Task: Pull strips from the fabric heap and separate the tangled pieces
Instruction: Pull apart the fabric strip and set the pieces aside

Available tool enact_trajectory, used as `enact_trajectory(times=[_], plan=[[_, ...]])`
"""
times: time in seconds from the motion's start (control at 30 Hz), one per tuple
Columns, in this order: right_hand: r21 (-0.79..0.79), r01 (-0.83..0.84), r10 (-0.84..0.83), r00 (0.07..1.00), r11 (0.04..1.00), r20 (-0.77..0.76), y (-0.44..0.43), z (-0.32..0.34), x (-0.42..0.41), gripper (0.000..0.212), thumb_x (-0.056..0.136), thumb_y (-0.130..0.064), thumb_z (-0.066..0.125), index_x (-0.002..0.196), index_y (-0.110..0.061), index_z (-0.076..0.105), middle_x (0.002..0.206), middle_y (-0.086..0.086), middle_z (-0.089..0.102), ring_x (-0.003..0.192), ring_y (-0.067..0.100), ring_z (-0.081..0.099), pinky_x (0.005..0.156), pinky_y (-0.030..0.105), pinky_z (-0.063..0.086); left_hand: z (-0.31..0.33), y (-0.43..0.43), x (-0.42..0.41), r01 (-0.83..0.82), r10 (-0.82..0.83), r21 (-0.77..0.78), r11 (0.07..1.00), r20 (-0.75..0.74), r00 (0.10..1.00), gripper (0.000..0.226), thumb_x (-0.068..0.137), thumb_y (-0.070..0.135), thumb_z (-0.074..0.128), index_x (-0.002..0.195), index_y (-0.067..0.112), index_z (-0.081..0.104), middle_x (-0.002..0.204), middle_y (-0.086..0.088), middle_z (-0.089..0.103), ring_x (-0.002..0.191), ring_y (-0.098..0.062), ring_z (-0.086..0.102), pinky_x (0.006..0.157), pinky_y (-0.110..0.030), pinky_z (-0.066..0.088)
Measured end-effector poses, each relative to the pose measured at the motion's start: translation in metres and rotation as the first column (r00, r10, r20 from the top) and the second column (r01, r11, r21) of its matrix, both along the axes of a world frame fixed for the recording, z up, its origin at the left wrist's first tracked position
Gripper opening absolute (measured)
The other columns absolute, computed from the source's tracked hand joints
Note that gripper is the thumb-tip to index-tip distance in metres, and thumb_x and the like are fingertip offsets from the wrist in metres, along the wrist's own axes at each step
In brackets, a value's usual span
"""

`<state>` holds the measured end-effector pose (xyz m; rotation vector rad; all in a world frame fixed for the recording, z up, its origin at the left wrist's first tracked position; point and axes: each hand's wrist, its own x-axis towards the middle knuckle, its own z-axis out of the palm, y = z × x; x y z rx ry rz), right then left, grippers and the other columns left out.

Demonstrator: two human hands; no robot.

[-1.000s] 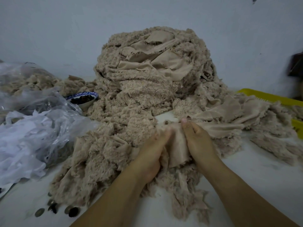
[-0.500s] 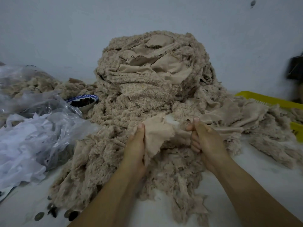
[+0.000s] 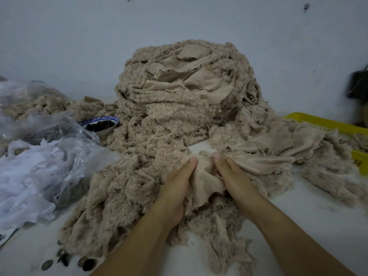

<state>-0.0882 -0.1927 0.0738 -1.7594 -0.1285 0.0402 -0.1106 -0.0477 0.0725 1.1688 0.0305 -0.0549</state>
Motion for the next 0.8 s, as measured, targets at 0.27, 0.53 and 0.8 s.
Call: enact_trajectory(times=[0.27,0.53,0.8], plan=[[0.177,0.101,-0.117,0.99,0.979,0.081,-0.001,-0.004,0.006,0.038,0.097,-0.059,0.046,0.078,-0.04,0.073,0.084,-0.017,0.075,0.078,-0.001,0.07,0.073,0.025,0.051,0.005,0.0,-0.001,-0.028,0.024,-0.05,0.998,-0.083,0.996,0.033,0.099,0.029,0.056,0.109,0.005,0.075,0.111,-0.019,0.074,0.102,-0.029,0.073,0.072,-0.03,0.06],[0.265,0.168,-0.166,0.986,0.95,-0.029,-0.019,-0.002,0.014,0.045,0.095,-0.064,0.047,0.061,-0.034,0.047,0.049,-0.015,0.046,0.047,0.006,0.042,0.05,0.024,0.037,0.006,0.007,0.001,-0.115,0.119,0.112,0.987,-0.035,0.992,0.037,0.097,0.039,0.058,0.086,0.013,0.081,0.099,-0.023,0.074,0.091,-0.035,0.071,0.088,-0.047,0.054],[-0.133,0.262,-0.224,0.943,0.956,0.244,-0.004,-0.004,0.011,0.037,0.104,-0.037,0.041,0.074,-0.017,0.047,0.069,-0.002,0.051,0.063,0.012,0.047,0.05,0.013,0.035,-0.001,-0.001,-0.003,-0.023,0.012,0.223,0.975,0.053,0.999,0.032,0.098,0.034,0.057,0.082,0.023,0.082,0.086,-0.007,0.078,0.081,-0.016,0.075,0.066,-0.025,0.055]])
